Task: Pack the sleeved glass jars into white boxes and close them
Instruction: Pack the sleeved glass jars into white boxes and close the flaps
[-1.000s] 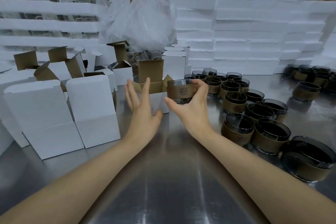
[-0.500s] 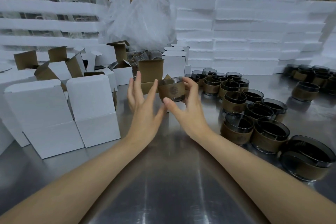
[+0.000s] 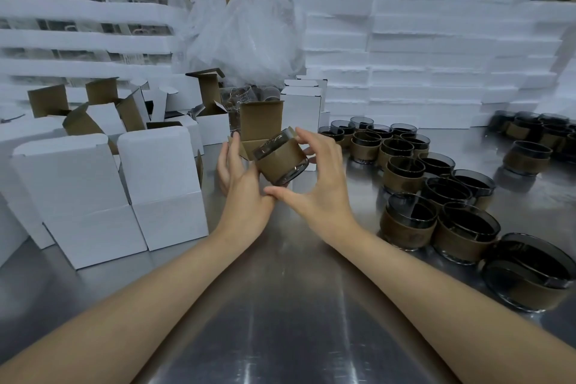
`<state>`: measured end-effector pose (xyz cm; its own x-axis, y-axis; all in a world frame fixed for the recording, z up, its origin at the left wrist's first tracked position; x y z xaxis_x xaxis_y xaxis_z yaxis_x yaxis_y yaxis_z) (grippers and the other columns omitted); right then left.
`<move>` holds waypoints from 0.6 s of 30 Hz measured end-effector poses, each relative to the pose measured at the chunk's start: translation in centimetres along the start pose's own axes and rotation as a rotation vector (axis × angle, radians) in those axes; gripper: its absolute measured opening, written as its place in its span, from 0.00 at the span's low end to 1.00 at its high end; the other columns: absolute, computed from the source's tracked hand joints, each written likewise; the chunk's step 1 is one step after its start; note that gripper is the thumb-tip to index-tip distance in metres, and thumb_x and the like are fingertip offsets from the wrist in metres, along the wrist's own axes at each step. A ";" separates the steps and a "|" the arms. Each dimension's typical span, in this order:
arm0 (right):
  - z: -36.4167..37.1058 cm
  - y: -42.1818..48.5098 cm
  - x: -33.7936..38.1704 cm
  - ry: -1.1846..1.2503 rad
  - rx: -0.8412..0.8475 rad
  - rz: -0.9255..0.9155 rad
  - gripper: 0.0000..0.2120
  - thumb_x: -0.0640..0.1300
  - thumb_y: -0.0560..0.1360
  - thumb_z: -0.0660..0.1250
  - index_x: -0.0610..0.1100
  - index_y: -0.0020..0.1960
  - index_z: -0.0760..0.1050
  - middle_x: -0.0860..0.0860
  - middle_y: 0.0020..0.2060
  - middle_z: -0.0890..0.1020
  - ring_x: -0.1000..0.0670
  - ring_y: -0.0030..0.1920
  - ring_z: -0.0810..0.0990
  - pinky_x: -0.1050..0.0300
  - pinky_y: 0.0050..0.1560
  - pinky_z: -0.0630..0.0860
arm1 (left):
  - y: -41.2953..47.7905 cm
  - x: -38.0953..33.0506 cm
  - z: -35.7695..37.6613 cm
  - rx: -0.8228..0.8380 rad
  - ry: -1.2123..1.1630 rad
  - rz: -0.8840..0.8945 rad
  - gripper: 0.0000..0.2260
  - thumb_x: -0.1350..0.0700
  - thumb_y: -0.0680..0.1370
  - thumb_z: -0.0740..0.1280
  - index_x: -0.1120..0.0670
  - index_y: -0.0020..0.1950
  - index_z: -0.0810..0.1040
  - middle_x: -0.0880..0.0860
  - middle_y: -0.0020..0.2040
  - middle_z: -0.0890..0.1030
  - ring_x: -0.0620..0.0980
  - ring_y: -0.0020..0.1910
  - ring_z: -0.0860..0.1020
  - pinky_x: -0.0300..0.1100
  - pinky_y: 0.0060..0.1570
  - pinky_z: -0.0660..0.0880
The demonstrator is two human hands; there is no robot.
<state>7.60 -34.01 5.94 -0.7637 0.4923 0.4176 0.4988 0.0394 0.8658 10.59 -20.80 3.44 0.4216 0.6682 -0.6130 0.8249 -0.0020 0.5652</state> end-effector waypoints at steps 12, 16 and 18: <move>-0.4 0.0 -3.6 0.559 -0.082 0.520 0.17 0.35 0.72 0.72 0.44 0.57 0.70 0.51 0.49 0.76 0.60 0.46 0.81 0.64 0.51 0.76 | -0.4 -0.8 -0.7 -0.050 -0.115 -0.010 0.19 0.48 0.77 0.68 0.45 0.69 0.73 0.45 0.78 0.46 0.41 0.75 0.41 0.50 0.73 0.48; 0.2 -0.2 -4.5 0.778 -0.126 0.669 0.10 0.37 0.75 0.69 0.42 0.55 0.73 0.43 0.52 0.77 0.52 0.51 0.82 0.58 0.54 0.77 | -0.5 -1.1 -1.1 -0.088 -0.147 0.021 0.20 0.49 0.77 0.68 0.46 0.70 0.72 0.47 0.78 0.47 0.42 0.75 0.42 0.46 0.73 0.48; 0.5 -0.3 -4.8 0.983 -0.141 0.763 0.06 0.40 0.77 0.65 0.40 0.54 0.74 0.41 0.52 0.79 0.45 0.53 0.82 0.57 0.55 0.78 | -0.6 -1.5 -1.2 -0.092 -0.148 0.069 0.21 0.50 0.77 0.68 0.45 0.71 0.71 0.48 0.78 0.47 0.42 0.75 0.42 0.41 0.72 0.48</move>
<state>11.30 -35.92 3.51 -0.3121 -0.5103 0.8014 0.9464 -0.0930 0.3094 9.01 -20.92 4.67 0.5322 0.5517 -0.6422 0.7573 0.0289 0.6524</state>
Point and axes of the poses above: each hand's wrist, its own y-axis towards the middle knuckle, its own z-axis out of the palm, x = y × z, the point moved 5 cm from there along y, towards the middle knuckle
